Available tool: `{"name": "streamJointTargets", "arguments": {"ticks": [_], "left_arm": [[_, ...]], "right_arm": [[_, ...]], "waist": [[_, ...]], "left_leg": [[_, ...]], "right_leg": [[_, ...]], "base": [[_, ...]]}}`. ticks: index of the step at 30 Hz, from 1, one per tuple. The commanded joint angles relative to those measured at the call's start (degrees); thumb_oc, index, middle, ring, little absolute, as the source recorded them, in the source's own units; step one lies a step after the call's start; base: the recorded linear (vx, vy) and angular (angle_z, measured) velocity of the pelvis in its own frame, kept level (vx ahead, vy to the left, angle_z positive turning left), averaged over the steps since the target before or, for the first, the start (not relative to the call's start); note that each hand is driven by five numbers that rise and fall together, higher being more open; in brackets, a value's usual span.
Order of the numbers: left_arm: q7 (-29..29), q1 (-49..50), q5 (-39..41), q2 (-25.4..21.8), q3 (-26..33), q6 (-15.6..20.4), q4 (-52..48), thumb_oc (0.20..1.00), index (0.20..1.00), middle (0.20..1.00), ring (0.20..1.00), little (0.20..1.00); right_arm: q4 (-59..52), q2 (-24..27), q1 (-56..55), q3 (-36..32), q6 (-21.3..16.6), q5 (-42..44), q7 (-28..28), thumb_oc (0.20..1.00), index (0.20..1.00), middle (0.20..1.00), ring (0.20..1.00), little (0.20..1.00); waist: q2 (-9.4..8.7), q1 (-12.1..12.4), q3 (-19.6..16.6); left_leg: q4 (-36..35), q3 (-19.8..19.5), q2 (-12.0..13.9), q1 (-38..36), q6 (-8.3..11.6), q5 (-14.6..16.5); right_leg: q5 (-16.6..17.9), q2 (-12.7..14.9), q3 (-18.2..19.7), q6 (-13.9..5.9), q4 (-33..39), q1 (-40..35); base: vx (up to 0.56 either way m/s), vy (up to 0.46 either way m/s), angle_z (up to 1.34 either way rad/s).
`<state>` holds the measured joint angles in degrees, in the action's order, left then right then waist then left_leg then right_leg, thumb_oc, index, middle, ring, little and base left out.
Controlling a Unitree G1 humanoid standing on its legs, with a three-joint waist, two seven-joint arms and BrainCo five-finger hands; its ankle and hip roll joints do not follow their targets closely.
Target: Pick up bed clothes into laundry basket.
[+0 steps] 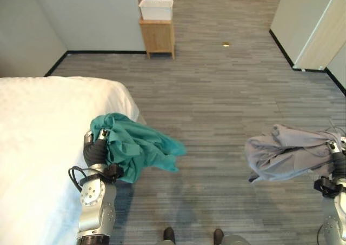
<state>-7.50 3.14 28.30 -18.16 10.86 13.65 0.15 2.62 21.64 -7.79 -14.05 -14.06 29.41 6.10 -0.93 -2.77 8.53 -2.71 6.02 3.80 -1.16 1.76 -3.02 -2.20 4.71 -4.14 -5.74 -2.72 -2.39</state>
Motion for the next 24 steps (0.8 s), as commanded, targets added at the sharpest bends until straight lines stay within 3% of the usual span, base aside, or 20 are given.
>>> {"name": "streamJointTargets", "arguments": {"ticks": [1,7,10,11,12,14,20,24], "left_arm": [[0.63,-2.51,-1.58,-4.16,0.51,3.43,-3.56,0.200,0.200,0.200,0.200,0.200],[1.38,-4.41,-1.53,-4.62,-3.77,2.89,-3.54,0.200,0.200,0.200,0.200,0.200],[1.07,-4.96,-1.32,-5.14,-4.43,2.81,-3.54,0.200,0.200,0.200,0.200,0.200],[0.96,-4.78,-1.66,-5.73,-4.57,2.75,-3.46,0.200,0.200,0.200,0.200,0.200],[0.96,-4.83,-1.66,-5.74,-4.54,2.76,-3.43,0.200,0.200,0.200,0.200,0.200],[0.35,-5.45,-1.86,-6.41,-4.28,3.53,-2.92,0.200,0.200,0.200,0.200,0.200],[0.77,-2.69,-2.27,-4.26,-1.17,3.29,-2.71,0.200,0.200,0.200,0.200,0.200],[0.48,-1.30,-1.71,-3.03,-1.00,2.72,-1.82,0.200,0.200,0.200,0.200,0.200]], "right_arm": [[-2.20,0.84,6.20,2.97,-1.69,2.10,-3.43,0.200,0.200,0.200,0.200,0.200],[-0.11,1.18,13.74,13.30,0.37,2.18,-5.76,0.200,0.200,0.200,0.200,0.200],[-0.37,1.36,14.91,14.74,0.50,1.57,-5.68,0.200,0.200,0.200,0.200,0.200],[-0.52,0.83,16.67,15.68,0.51,1.17,-5.53,0.200,0.200,0.200,0.200,0.200],[-0.49,0.82,16.74,15.70,0.50,1.16,-5.52,0.200,0.200,0.200,0.200,0.200],[-0.87,1.05,15.30,14.52,0.16,-0.29,-5.00,0.200,0.200,0.200,0.200,0.200],[-3.46,0.55,8.79,8.38,0.34,0.69,-6.06,0.200,0.200,0.200,0.200,0.200],[-5.39,0.38,5.77,5.66,-0.09,1.25,-6.18,0.200,0.200,0.200,0.200,0.200]], "waist": [[-1.61,2.20,-1.79],[-1.87,5.09,-2.32],[-1.94,5.76,-2.32],[-1.52,6.23,-1.17],[-1.55,6.31,-1.19],[-1.57,5.46,-0.18],[-1.88,4.81,-2.40],[-1.85,3.63,-2.89]], "left_leg": [[0.60,-1.36,-2.26,-0.11,-0.65,2.09],[1.77,-3.30,-3.33,-0.31,-1.41,2.92],[1.70,-3.82,-3.54,-0.29,-1.77,3.06],[1.77,-3.66,-3.09,-0.34,-2.24,3.08],[1.77,-3.55,-3.10,-0.26,-2.25,3.08],[2.22,-4.87,-3.44,0.75,-2.11,2.85],[0.65,-5.51,-3.36,-0.52,-1.16,2.46],[0.39,-5.44,-2.97,-1.09,-0.79,2.22]], "right_leg": [[3.34,0.26,0.73,-0.82,2.19,1.09],[2.52,1.54,-0.92,-1.17,1.31,-0.46],[2.25,1.89,-1.31,-1.51,-0.44,0.13],[2.88,1.76,-1.66,-2.32,-5.33,2.73],[2.69,1.79,-1.51,-2.33,-5.80,3.09],[2.01,0.20,2.68,-1.91,-4.84,4.76],[2.43,0.02,1.32,-0.49,1.56,0.56],[2.56,-0.46,0.95,-0.02,1.89,-0.05]], "base": [[0.00,0.080,0.12],[0.02,0.052,0.22],[-0.02,0.041,0.21],[-0.06,0.032,0.19],[-0.08,0.035,0.03],[0.00,0.000,0.00],[0.09,-0.066,0.10],[0.04,-0.041,0.08]]}}
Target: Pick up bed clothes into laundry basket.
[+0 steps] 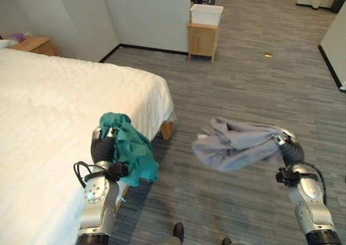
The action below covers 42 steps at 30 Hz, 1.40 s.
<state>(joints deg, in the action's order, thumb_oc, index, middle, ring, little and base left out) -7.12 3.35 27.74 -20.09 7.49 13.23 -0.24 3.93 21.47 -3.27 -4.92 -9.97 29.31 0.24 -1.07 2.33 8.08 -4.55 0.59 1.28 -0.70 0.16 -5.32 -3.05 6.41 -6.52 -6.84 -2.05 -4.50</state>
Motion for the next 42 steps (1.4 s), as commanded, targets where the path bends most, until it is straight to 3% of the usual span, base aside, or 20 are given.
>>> {"name": "streamJointTargets", "arguments": {"ticks": [1,2,13,15,17,19,20,22,24,26,28,29,31,32,33,34,35,37,40,42], "left_arm": [[0.10,-1.51,-1.13,-1.13,2.54,3.05,-1.37,0.200,0.200,0.200,0.200,0.200],[1.98,1.22,0.19,-0.84,2.94,1.95,-0.18,0.200,0.200,0.200,0.200,0.200],[1.02,2.06,-1.38,-1.42,5.78,1.76,-0.37,0.200,0.200,0.200,0.200,0.200],[-0.22,0.95,-1.33,-2.25,7.11,2.16,-0.01,0.200,0.200,0.200,0.200,0.200],[-1.75,-0.70,-1.80,-4.08,8.08,2.67,0.15,0.200,0.200,0.200,0.200,0.200],[-2.09,-0.99,-2.17,-4.35,8.37,2.94,-0.12,0.200,0.200,0.200,0.200,0.200],[-2.24,-1.10,-2.60,-4.92,8.88,3.17,-0.52,0.200,0.200,0.200,0.200,0.200],[-1.72,-1.20,-1.87,-5.22,9.21,3.57,-0.87,0.200,0.200,0.200,0.200,0.200],[-1.90,-3.05,-1.00,-5.75,8.31,4.12,-0.24,0.200,0.200,0.200,0.200,0.200],[-2.41,-6.01,-0.56,-6.36,7.01,4.93,0.18,0.200,0.200,0.200,0.200,0.200],[-2.38,-6.86,-0.22,-6.47,6.20,5.32,0.72,0.200,0.200,0.200,0.200,0.200],[-2.35,-7.22,-0.69,-6.12,5.97,5.28,0.87,0.200,0.200,0.200,0.200,0.200],[-2.20,-6.68,-0.78,-5.65,6.24,5.24,0.53,0.200,0.200,0.200,0.200,0.200],[-2.04,-5.75,-1.09,-5.21,6.90,5.07,0.21,0.200,0.200,0.200,0.200,0.200],[-1.63,-5.45,-0.54,-4.88,6.82,4.91,0.25,0.200,0.200,0.200,0.200,0.200],[-1.94,-5.06,-0.05,-4.36,7.13,4.64,0.38,0.200,0.200,0.200,0.200,0.200],[-1.44,-4.88,0.36,-4.21,7.06,4.14,0.02,0.200,0.200,0.200,0.200,0.200],[-1.11,-4.12,0.70,-4.19,6.78,3.98,-1.43,0.200,0.200,0.200,0.200,0.200],[-0.71,-5.32,1.64,-3.47,5.35,3.84,-0.41,0.200,0.200,0.200,0.200,0.200],[-0.60,-5.22,1.90,-3.33,5.12,3.86,0.05,0.200,0.200,0.200,0.200,0.200]], "right_arm": [[-6.39,1.18,1.31,-3.56,-4.15,0.93,-0.03,0.200,0.200,0.200,0.200,0.200],[-5.78,1.66,-3.03,-7.39,-3.16,-1.83,0.89,0.200,0.200,0.200,0.200,0.200],[-5.56,1.21,-2.40,-9.85,-3.75,-1.60,2.16,0.200,0.200,0.200,0.200,0.200],[-6.28,1.46,-1.14,-9.35,-3.94,-1.94,2.60,0.200,0.200,0.200,0.200,0.200],[-6.54,1.46,0.90,-7.84,-4.00,-2.09,2.76,0.200,0.200,0.200,0.200,0.200],[-6.34,1.26,1.60,-7.28,-3.88,-2.59,2.91,0.200,0.200,0.200,0.200,0.200],[-6.34,1.18,1.84,-6.70,-3.41,-3.72,2.92,0.200,0.200,0.200,0.200,0.200],[-6.09,1.53,1.38,-7.09,-3.17,-3.87,3.00,0.200,0.200,0.200,0.200,0.200],[-5.60,1.95,0.47,-8.54,-4.02,-3.54,4.19,0.200,0.200,0.200,0.200,0.200],[-5.38,2.21,0.26,-9.53,-5.08,-3.19,5.27,0.200,0.200,0.200,0.200,0.200],[-5.71,2.32,0.02,-9.72,-4.75,-3.38,5.34,0.200,0.200,0.200,0.200,0.200],[-6.03,2.20,-0.68,-9.97,-4.72,-3.36,4.91,0.200,0.200,0.200,0.200,0.200],[-5.87,2.02,-0.80,-9.63,-4.84,-2.93,4.37,0.200,0.200,0.200,0.200,0.200],[-5.22,2.09,-0.53,-8.96,-5.08,-2.50,3.81,0.200,0.200,0.200,0.200,0.200],[-4.69,2.41,-0.41,-8.74,-4.92,-2.16,3.81,0.200,0.200,0.200,0.200,0.200],[-4.37,2.78,0.03,-7.94,-5.31,-0.71,3.38,0.200,0.200,0.200,0.200,0.200],[-5.08,2.96,0.03,-8.00,-5.13,-0.02,3.41,0.200,0.200,0.200,0.200,0.200],[-3.21,4.04,0.22,-8.34,-6.02,0.70,4.50,0.200,0.200,0.200,0.200,0.200],[-4.22,4.76,0.08,-8.74,-5.00,1.17,4.76,0.200,0.200,0.200,0.200,0.200],[-4.33,4.68,0.05,-8.93,-4.88,1.21,4.61,0.200,0.200,0.200,0.200,0.200]], "waist": [[-1.77,-1.67,-2.50],[-1.20,-3.03,-0.01],[-1.00,-3.51,-0.80],[-0.60,-3.73,-0.45],[0.36,-4.00,2.17],[0.38,-3.48,3.02],[0.76,-3.82,3.82],[1.00,-5.23,3.70],[1.12,-7.56,3.44],[1.04,-10.21,3.68],[1.58,-10.88,3.14],[1.09,-11.76,2.14],[1.07,-11.78,1.79],[1.49,-11.69,1.00],[1.38,-11.41,0.98],[0.29,-10.98,1.03],[-0.84,-10.68,1.36],[-3.33,-7.94,3.76],[-3.49,-4.85,4.62],[-3.63,-4.39,4.36]], "left_leg": [[2.23,0.02,-0.36,-1.65,0.85,4.60],[6.55,-0.97,-1.91,2.82,0.50,4.13],[7.50,-1.24,-1.52,1.18,0.37,5.97],[7.23,-0.66,-1.50,0.92,-0.15,6.61],[7.40,1.15,-0.21,0.52,-1.31,7.53],[7.88,2.45,-0.13,0.45,-1.57,8.24],[7.31,3.88,0.17,-2.21,-1.38,9.54],[5.69,3.98,0.63,-4.79,-0.47,10.68],[4.38,2.40,0.93,-7.38,0.38,11.84],[3.70,1.46,2.45,-10.77,2.11,13.69],[3.01,1.12,3.41,-11.99,2.66,14.28],[4.42,1.10,4.89,-13.82,4.25,13.79],[6.65,1.33,6.04,-13.92,5.00,12.65],[12.63,1.58,8.31,-13.34,6.56,7.24],[19.38,1.46,9.27,-10.92,6.35,3.35],[32.31,1.21,10.48,-7.44,6.50,-2.55],[40.12,2.51,11.32,-3.19,5.86,-3.70],[53.19,2.30,9.81,4.57,4.47,-2.03],[44.26,5.04,5.70,16.10,3.79,3.23],[41.13,5.25,4.90,17.41,3.62,2.59]], "right_leg": [[3.34,-2.24,3.44,1.13,1.09,2.06],[1.40,-4.43,7.49,2.77,0.96,2.73],[1.55,-4.29,7.84,2.81,1.79,1.22],[0.63,-4.08,8.54,2.32,-1.19,2.97],[1.43,-4.89,7.17,-0.67,-16.17,11.27],[2.53,-3.87,5.91,-2.27,-21.20,14.48],[5.24,-1.17,1.80,-3.18,-22.17,18.58],[4.50,-0.96,1.61,-2.51,-16.88,20.97],[5.66,-3.11,5.85,-1.83,-9.85,20.94],[8.75,-1.71,9.58,-2.60,-3.25,25.45],[9.69,-1.10,8.35,-3.24,-1.31,25.63],[10.99,-0.81,7.08,-3.72,-1.08,24.36],[11.82,-1.45,5.58,-3.07,-0.88,22.93],[11.38,-3.38,4.36,-1.75,-1.49,21.45],[10.83,-4.56,4.16,-0.49,-1.89,20.06],[9.81,-5.47,3.79,2.11,-1.93,17.42],[8.76,-5.48,3.34,3.63,-1.23,14.96],[6.66,-5.28,3.48,6.42,-0.55,10.15],[3.28,-5.38,5.11,6.09,1.48,2.74],[2.95,-5.08,5.46,6.04,1.46,2.23]], "base": [[0.02,-0.021,0.04],[0.00,0.000,0.00],[0.03,0.002,-0.02],[0.01,0.099,-0.15],[-0.08,0.117,-0.37],[0.04,0.069,-0.69],[0.13,0.048,-0.59],[0.37,-0.025,-0.56],[0.50,-0.104,-0.22],[0.51,-0.183,0.54],[0.42,-0.186,0.67],[0.49,-0.277,0.30],[0.40,-0.265,-0.02],[0.32,-0.279,-0.10],[0.51,-0.514,-0.08],[0.48,-0.555,-0.02],[0.47,-0.587,-0.11],[0.42,-0.439,0.00],[0.59,-0.210,-0.06],[0.39,-0.022,0.14]]}}
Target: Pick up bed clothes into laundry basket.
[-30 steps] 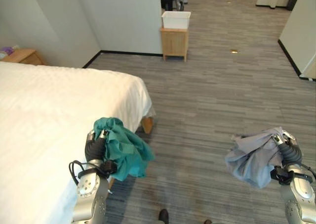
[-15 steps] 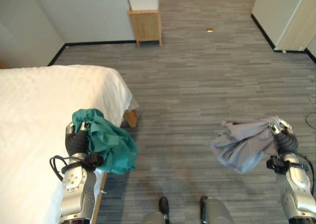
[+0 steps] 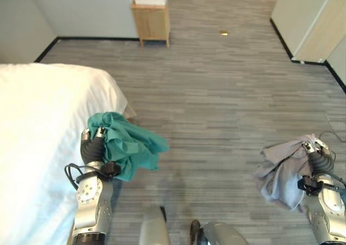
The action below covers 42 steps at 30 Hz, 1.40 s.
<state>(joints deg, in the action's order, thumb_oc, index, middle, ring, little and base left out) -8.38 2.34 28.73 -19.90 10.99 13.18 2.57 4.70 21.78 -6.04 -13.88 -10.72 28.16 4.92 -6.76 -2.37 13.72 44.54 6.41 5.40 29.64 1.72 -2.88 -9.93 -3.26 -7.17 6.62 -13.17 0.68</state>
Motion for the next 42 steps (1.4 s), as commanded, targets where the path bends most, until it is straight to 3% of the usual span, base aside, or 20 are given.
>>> {"name": "streamJointTargets", "arguments": {"ticks": [1,4,6,10,11,12,13,15,18,20,21,22,24,28,31,33,34,35,38,42], "left_arm": [[0.87,-3.99,0.89,-3.38,1.19,3.94,-2.27,0.200,0.200,0.200,0.200,0.200],[1.57,-2.12,0.80,-2.63,0.79,3.73,-1.77,0.200,0.200,0.200,0.200,0.200],[1.64,-1.42,-0.53,-2.52,1.08,3.57,-2.34,0.200,0.200,0.200,0.200,0.200],[2.06,-0.43,-1.03,-2.40,1.36,3.40,-2.80,0.200,0.200,0.200,0.200,0.200],[1.68,-0.55,-1.67,-2.47,1.30,3.05,-2.47,0.200,0.200,0.200,0.200,0.200],[1.31,-0.73,-2.14,-2.95,1.04,2.72,-2.30,0.200,0.200,0.200,0.200,0.200],[0.92,-0.62,-1.80,-2.88,0.98,2.78,-2.44,0.200,0.200,0.200,0.200,0.200],[0.96,-0.10,-1.32,-2.86,0.76,2.61,-2.91,0.200,0.200,0.200,0.200,0.200],[1.21,-0.05,-1.36,-3.18,0.33,2.06,-2.72,0.200,0.200,0.200,0.200,0.200],[1.44,-0.39,-1.22,-3.28,-0.26,1.92,-2.35,0.200,0.200,0.200,0.200,0.200],[2.92,-1.47,-0.15,-3.14,-1.92,1.69,-1.81,0.200,0.200,0.200,0.200,0.200],[2.92,-1.54,-0.15,-3.15,-1.97,1.71,-1.77,0.200,0.200,0.200,0.200,0.200],[3.02,-3.01,-0.27,-3.00,-2.76,1.80,-0.21,0.200,0.200,0.200,0.200,0.200],[3.49,-3.54,-1.46,-2.45,-2.77,1.96,0.98,0.200,0.200,0.200,0.200,0.200],[3.40,-3.46,-1.46,-1.96,-2.62,2.43,1.51,0.200,0.200,0.200,0.200,0.200],[3.17,-2.97,-1.10,-1.17,-2.52,2.10,1.56,0.200,0.200,0.200,0.200,0.200],[3.16,-2.98,-1.12,-1.16,-2.49,2.09,1.53,0.200,0.200,0.200,0.200,0.200],[3.10,-3.35,-0.45,-1.28,-2.75,1.46,1.45,0.200,0.200,0.200,0.200,0.200],[2.35,-4.25,-0.01,-1.48,-3.55,1.07,0.66,0.200,0.200,0.200,0.200,0.200],[2.60,-6.18,1.52,-1.45,-5.14,1.43,1.96,0.200,0.200,0.200,0.200,0.200]], "right_arm": [[-4.81,4.62,2.54,-0.38,-4.25,1.85,0.17,0.200,0.200,0.200,0.200,0.200],[-3.79,4.64,2.34,0.43,-3.66,-0.22,-0.28,0.200,0.200,0.200,0.200,0.200],[-3.90,4.16,2.47,1.24,-3.05,-1.36,-0.81,0.200,0.200,0.200,0.200,0.200],[-5.06,2.56,2.13,2.01,-2.41,-1.70,-2.14,0.200,0.200,0.200,0.200,0.200],[-4.93,2.02,2.48,2.43,-2.59,-1.96,-2.34,0.200,0.200,0.200,0.200,0.200],[-5.40,0.77,3.40,4.01,-2.20,-1.79,-2.86,0.200,0.200,0.200,0.200,0.200],[-5.44,0.28,3.92,4.80,-2.28,-2.04,-3.29,0.200,0.200,0.200,0.200,0.200],[-5.51,0.20,3.98,5.36,-1.88,-3.05,-2.59,0.200,0.200,0.200,0.200,0.200],[-5.53,-0.23,3.84,5.68,-1.44,-3.44,-2.44,0.200,0.200,0.200,0.200,0.200],[-5.59,-0.18,3.57,5.57,-1.14,-3.47,-2.72,0.200,0.200,0.200,0.200,0.200],[-5.56,0.07,1.41,3.20,-1.48,-2.70,-2.53,0.200,0.200,0.200,0.200,0.200],[-5.56,0.07,1.41,3.15,-1.49,-2.68,-2.54,0.200,0.200,0.200,0.200,0.200],[-5.48,0.06,-0.35,1.00,-2.33,-2.31,-1.53,0.200,0.200,0.200,0.200,0.200],[-4.56,0.25,-1.25,-0.77,-2.16,-3.54,-1.11,0.200,0.200,0.200,0.200,0.200],[-3.92,0.57,-0.68,-0.81,-2.75,-2.70,-1.25,0.200,0.200,0.200,0.200,0.200],[-3.89,0.88,-0.52,-0.03,-3.19,-1.83,-1.22,0.200,0.200,0.200,0.200,0.200],[-3.83,0.91,-0.46,-0.01,-3.23,-1.80,-1.23,0.200,0.200,0.200,0.200,0.200],[-4.28,2.30,0.71,1.51,-3.20,-0.31,-1.66,0.200,0.200,0.200,0.200,0.200],[-3.88,3.87,1.76,2.06,-3.27,-0.08,0.07,0.200,0.200,0.200,0.200,0.200],[-3.51,4.57,2.90,2.09,-3.27,1.11,0.20,0.200,0.200,0.200,0.200,0.200]], "waist": [[2.63,1.18,-1.63],[4.86,4.76,-4.05],[5.03,5.43,-5.06],[3.48,6.23,-7.27],[2.11,6.61,-7.74],[0.64,7.13,-7.46],[0.87,7.06,-6.62],[3.10,6.38,-6.14],[4.56,4.50,-5.30],[5.10,3.50,-4.87],[5.29,0.20,-4.27],[5.44,0.14,-4.30],[4.51,-2.91,-4.81],[5.35,-6.45,-5.79],[5.32,-7.41,-7.19],[5.90,-7.60,-7.58],[5.81,-7.81,-7.72],[3.75,-5.68,-6.83],[1.04,-1.41,-2.92],[1.39,1.40,-2.22]], "left_leg": [[-16.71,0.61,-0.54,-11.97,1.58,-0.50],[-40.89,0.50,-5.41,-11.43,0.72,-6.29],[-44.05,4.92,-6.28,-12.25,0.52,-8.97],[-41.81,6.74,-6.99,-14.98,-2.03,-6.94],[-41.48,6.69,-7.73,-15.86,-2.75,-5.65],[-40.65,7.37,-8.22,-18.56,-4.54,-2.40],[-40.96,8.01,-7.97,-21.07,-5.25,-0.94],[-41.74,8.29,-6.39,-25.10,-6.17,0.85],[-43.56,7.46,-6.02,-30.01,-6.31,2.33],[-44.50,6.69,-5.88,-32.02,-5.94,2.68],[-45.29,4.04,-6.12,-36.37,-3.88,4.49],[-45.24,3.95,-5.90,-36.22,-3.80,4.37],[-45.84,0.56,-5.47,-41.83,-1.00,7.92],[-48.00,-2.21,-1.15,-49.43,2.33,10.23],[-42.25,-4.16,2.59,-50.86,4.21,7.12],[-27.63,-3.02,6.68,-46.80,4.71,-2.19],[-27.21,-3.36,6.65,-46.21,4.85,-2.24],[-6.05,-3.68,7.44,-36.84,3.37,-7.35],[9.30,-5.34,3.05,-22.27,1.42,-2.92],[-1.38,-3.12,-0.21,-13.25,1.09,-1.19]], "right_leg": [[8.17,4.38,6.30,-7.79,12.19,-4.40],[3.67,1.41,8.91,-8.11,12.00,-11.47],[2.27,0.32,10.16,-7.70,12.34,-14.69],[1.31,1.72,10.88,-8.73,9.93,-16.39],[3.58,2.47,10.64,-10.27,6.18,-15.71],[13.38,3.14,9.85,-16.30,-8.02,-12.04],[18.63,4.68,7.29,-18.39,-14.75,-8.37],[20.09,6.91,1.91,-18.24,-23.01,-3.30],[16.09,8.57,-1.57,-16.62,-27.36,2.64],[13.86,8.11,-2.29,-15.89,-26.48,5.44],[8.24,6.51,-1.08,-13.84,-12.86,10.11],[8.64,6.32,-1.29,-13.70,-12.27,9.91],[11.81,8.23,3.21,-14.57,5.35,13.78],[19.09,10.24,4.04,-18.62,15.26,17.92],[20.66,9.08,4.23,-18.10,9.47,17.38],[19.16,6.37,3.82,-15.41,8.11,14.57],[19.42,6.48,3.66,-15.25,8.25,14.76],[16.00,4.65,3.62,-10.72,9.04,8.59],[13.08,3.79,5.36,-7.42,10.85,0.81],[10.20,3.76,7.57,-7.56,11.22,-4.27]], "base": [[0.78,0.029,-0.10],[0.76,0.002,-0.20],[0.68,-0.037,-0.22],[0.51,0.030,-0.33],[0.46,0.029,-0.50],[0.67,0.080,-0.40],[0.63,0.122,-0.48],[0.55,0.181,-0.10],[0.44,0.096,0.26],[0.49,-0.046,0.39],[0.62,-0.109,0.68],[1.07,-0.233,0.91],[0.78,-0.237,1.11],[0.64,-0.241,0.40],[0.60,-0.333,0.36],[0.49,-0.357,0.06],[0.63,-0.665,-0.13],[0.57,-0.668,0.09],[0.53,-0.515,-0.30],[0.43,-0.088,-0.47]]}}
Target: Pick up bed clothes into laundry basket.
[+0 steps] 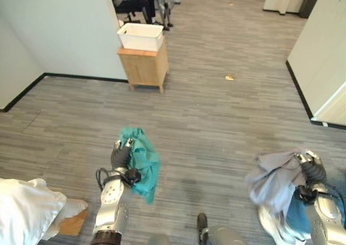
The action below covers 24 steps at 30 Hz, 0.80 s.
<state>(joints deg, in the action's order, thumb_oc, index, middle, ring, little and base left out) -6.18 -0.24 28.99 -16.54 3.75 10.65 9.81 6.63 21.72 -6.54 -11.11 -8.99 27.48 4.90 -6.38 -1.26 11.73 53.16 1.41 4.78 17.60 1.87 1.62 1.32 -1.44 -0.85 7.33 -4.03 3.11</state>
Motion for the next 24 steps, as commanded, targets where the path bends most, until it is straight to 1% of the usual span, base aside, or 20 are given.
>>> {"name": "streamJointTargets", "arguments": {"ticks": [1,2,3,4,5,6,7,8,9,10,11,12,13,14,15,16,18,19,21,24], "left_arm": [[0.39,-3.68,1.30,-4.88,1.75,4.09,-4.85,0.200,0.200,0.200,0.200,0.200],[0.61,-3.22,1.18,-4.88,1.39,4.12,-4.47,0.200,0.200,0.200,0.200,0.200],[0.97,-1.76,0.93,-4.77,1.40,4.13,-4.88,0.200,0.200,0.200,0.200,0.200],[0.98,-1.50,0.91,-4.70,1.38,4.09,-5.00,0.200,0.200,0.200,0.200,0.200],[0.75,-1.20,-0.02,-4.69,1.63,4.33,-5.65,0.200,0.200,0.200,0.200,0.200],[0.88,-0.64,-0.52,-4.67,2.07,4.46,-6.65,0.200,0.200,0.200,0.200,0.200],[0.65,0.22,-0.92,-4.92,2.31,3.98,-7.77,0.200,0.200,0.200,0.200,0.200],[0.52,-0.47,-1.35,-4.90,2.01,3.59,-6.96,0.200,0.200,0.200,0.200,0.200],[-0.66,-1.49,-1.69,-4.97,1.47,3.58,-5.78,0.200,0.200,0.200,0.200,0.200],[-0.84,-1.95,-1.67,-5.09,1.19,3.70,-5.52,0.200,0.200,0.200,0.200,0.200],[-0.40,-2.07,-1.37,-5.20,1.23,3.69,-5.78,0.200,0.200,0.200,0.200,0.200],[0.10,-2.05,-0.86,-5.05,1.00,3.45,-6.06,0.200,0.200,0.200,0.200,0.200],[0.50,-2.59,-0.88,-5.16,0.64,3.35,-6.07,0.200,0.200,0.200,0.200,0.200],[0.08,-3.77,-1.44,-5.35,-0.12,3.28,-5.41,0.200,0.200,0.200,0.200,0.200],[-0.32,-5.13,-1.64,-5.46,-0.94,3.29,-4.61,0.200,0.200,0.200,0.200,0.200],[-0.73,-5.87,-2.22,-5.45,-1.27,3.71,-4.46,0.200,0.200,0.200,0.200,0.200],[-0.53,-5.94,-2.30,-5.27,-1.28,3.60,-5.26,0.200,0.200,0.200,0.200,0.200],[-1.21,-5.94,-3.30,-4.93,-1.08,3.73,-5.44,0.200,0.200,0.200,0.200,0.200],[-1.07,-5.68,-3.69,-4.35,-1.26,3.80,-6.97,0.200,0.200,0.200,0.200,0.200],[-1.94,-5.76,-6.04,-5.26,-1.22,3.13,-7.36,0.200,0.200,0.200,0.200,0.200]], "right_arm": [[-5.28,4.33,3.28,-0.77,-5.15,1.87,0.10,0.200,0.200,0.200,0.200,0.200],[-4.99,4.25,3.19,-0.49,-5.40,1.70,0.09,0.200,0.200,0.200,0.200,0.200],[-5.31,4.23,3.36,0.49,-5.07,-0.17,-0.35,0.200,0.200,0.200,0.200,0.200],[-5.40,4.24,3.15,0.54,-5.01,-0.26,-0.31,0.200,0.200,0.200,0.200,0.200],[-5.01,4.60,3.62,0.84,-4.69,-1.70,-0.51,0.200,0.200,0.200,0.200,0.200],[-5.12,4.90,4.17,0.65,-4.38,-2.48,-0.52,0.200,0.200,0.200,0.200,0.200],[-5.64,4.13,3.73,1.63,-3.18,-3.24,-1.52,0.200,0.200,0.200,0.200,0.200],[-6.41,2.66,3.54,1.73,-3.50,-2.39,-2.08,0.200,0.200,0.200,0.200,0.200],[-5.79,2.05,4.19,2.86,-3.69,-2.26,-1.78,0.200,0.200,0.200,0.200,0.200],[-5.60,1.43,4.34,3.94,-3.61,-2.42,-2.13,0.200,0.200,0.200,0.200,0.200],[-5.90,1.44,4.11,4.13,-3.21,-3.01,-2.74,0.200,0.200,0.200,0.200,0.200],[-6.19,1.54,3.63,3.82,-2.86,-3.61,-2.77,0.200,0.200,0.200,0.200,0.200],[-6.75,1.23,2.82,2.21,-3.02,-2.38,-2.56,0.200,0.200,0.200,0.200,0.200],[-6.47,1.01,2.64,1.70,-3.62,-1.42,-1.96,0.200,0.200,0.200,0.200,0.200],[-6.45,0.72,1.95,1.05,-4.03,-0.74,-1.68,0.200,0.200,0.200,0.200,0.200],[-6.10,1.06,1.70,0.21,-4.53,-0.91,-1.33,0.200,0.200,0.200,0.200,0.200],[-7.04,0.86,1.29,0.75,-3.66,-0.73,-1.81,0.200,0.200,0.200,0.200,0.200],[-7.67,0.58,1.31,1.49,-3.72,-0.02,-2.92,0.200,0.200,0.200,0.200,0.200],[-7.79,1.03,1.42,1.51,-3.71,-0.04,-3.40,0.200,0.200,0.200,0.200,0.200],[-8.12,0.94,2.24,2.06,-4.04,0.91,-3.44,0.200,0.200,0.200,0.200,0.200]], "waist": [[1.22,0.96,-0.69],[2.22,1.85,-1.24],[4.23,3.68,-3.02],[3.77,4.00,-2.94],[4.01,4.49,-3.52],[3.67,4.63,-3.97],[3.13,5.57,-4.04],[1.71,5.12,-4.08],[1.95,4.27,-4.21],[3.10,3.96,-3.94],[3.64,3.00,-3.73],[3.88,2.17,-3.81],[4.02,0.34,-3.93],[3.72,-1.18,-3.64],[3.42,-2.10,-3.78],[2.94,-2.71,-3.84],[2.86,-2.61,-4.08],[2.66,-1.98,-4.72],[2.77,-1.21,-5.87],[2.97,-0.80,-6.20]], "left_leg": [[-16.90,2.65,-1.25,-0.81,0.63,-6.20],[-27.75,3.43,-2.92,-0.58,0.05,-7.37],[-43.29,3.76,-5.69,-1.42,-0.55,-9.56],[-45.58,4.30,-6.22,-3.02,-0.66,-10.51],[-46.34,5.91,-6.36,-2.52,-0.52,-11.49],[-45.52,7.91,-5.83,-3.19,-0.82,-10.75],[-48.04,9.05,-5.59,-6.35,-2.02,-8.88],[-47.33,11.29,-5.53,-8.99,-3.53,-6.72],[-49.02,11.70,-5.25,-11.65,-3.95,-6.10],[-50.28,11.22,-3.94,-13.70,-4.06,-5.97],[-52.04,10.39,-3.65,-16.07,-3.97,-6.14],[-52.79,9.22,-3.46,-17.62,-3.63,-5.93],[-53.19,6.19,-4.15,-19.78,-3.22,-4.69],[-52.75,4.12,-4.86,-20.58,-3.17,-3.24],[-52.14,2.17,-5.38,-20.35,-3.13,-2.57],[-52.03,1.03,-5.92,-20.55,-3.25,-1.61],[-52.69,1.22,-5.86,-21.15,-3.33,-1.27],[-52.55,1.63,-5.85,-21.24,-3.33,-0.89],[-52.87,0.60,-6.21,-20.68,-2.84,-1.57],[-52.70,-0.34,-6.39,-20.05,-2.61,-1.73]], "right_leg": [[-1.98,1.82,2.21,-8.41,1.84,-7.53],[-3.20,0.72,3.27,-8.59,1.39,-9.06],[-5.85,-2.11,4.97,-8.79,0.56,-12.49],[-6.12,-1.48,5.33,-8.91,0.51,-12.89],[-7.03,-2.22,5.25,-8.73,0.23,-14.58],[-7.36,-1.96,5.19,-8.97,-0.46,-15.15],[-7.63,-2.07,5.22,-10.13,-4.23,-14.05],[-0.33,-1.28,2.56,-16.45,-18.01,-9.65],[2.24,-0.26,0.85,-18.82,-22.71,-6.48],[3.40,0.66,-0.56,-19.08,-25.33,-3.16],[2.42,2.94,-2.40,-18.23,-26.40,0.44],[0.95,4.10,-2.88,-16.65,-24.13,2.24],[-1.29,3.65,0.24,-14.69,-17.72,3.81],[-2.61,2.52,4.97,-14.36,-12.49,3.14],[-2.57,1.47,10.46,-14.48,-8.37,2.06],[-2.44,1.11,13.72,-14.79,-6.55,1.39],[-2.00,1.19,14.09,-15.12,-4.67,0.08],[-1.26,2.21,12.29,-15.16,-2.87,-0.54],[-0.15,2.25,10.76,-14.74,0.07,-1.84],[0.30,2.27,9.88,-14.49,1.41,-2.60]], "base": [[0.45,0.018,-0.48],[1.01,0.034,-0.50],[0.82,0.037,-0.32],[0.78,-0.002,-0.20],[0.35,-0.033,-0.08],[0.47,-0.021,-0.50],[0.51,-0.003,-0.69],[0.52,0.016,-1.25],[0.49,0.012,-0.88],[0.34,0.004,-0.64],[0.34,-0.019,-0.01],[0.44,-0.101,0.25],[0.48,-0.155,0.34],[0.44,-0.169,0.56],[0.32,-0.137,0.64],[0.18,-0.071,1.24],[0.13,-0.071,1.48],[0.17,-0.120,1.07],[0.17,-0.149,0.36],[0.03,-0.080,0.06]]}}
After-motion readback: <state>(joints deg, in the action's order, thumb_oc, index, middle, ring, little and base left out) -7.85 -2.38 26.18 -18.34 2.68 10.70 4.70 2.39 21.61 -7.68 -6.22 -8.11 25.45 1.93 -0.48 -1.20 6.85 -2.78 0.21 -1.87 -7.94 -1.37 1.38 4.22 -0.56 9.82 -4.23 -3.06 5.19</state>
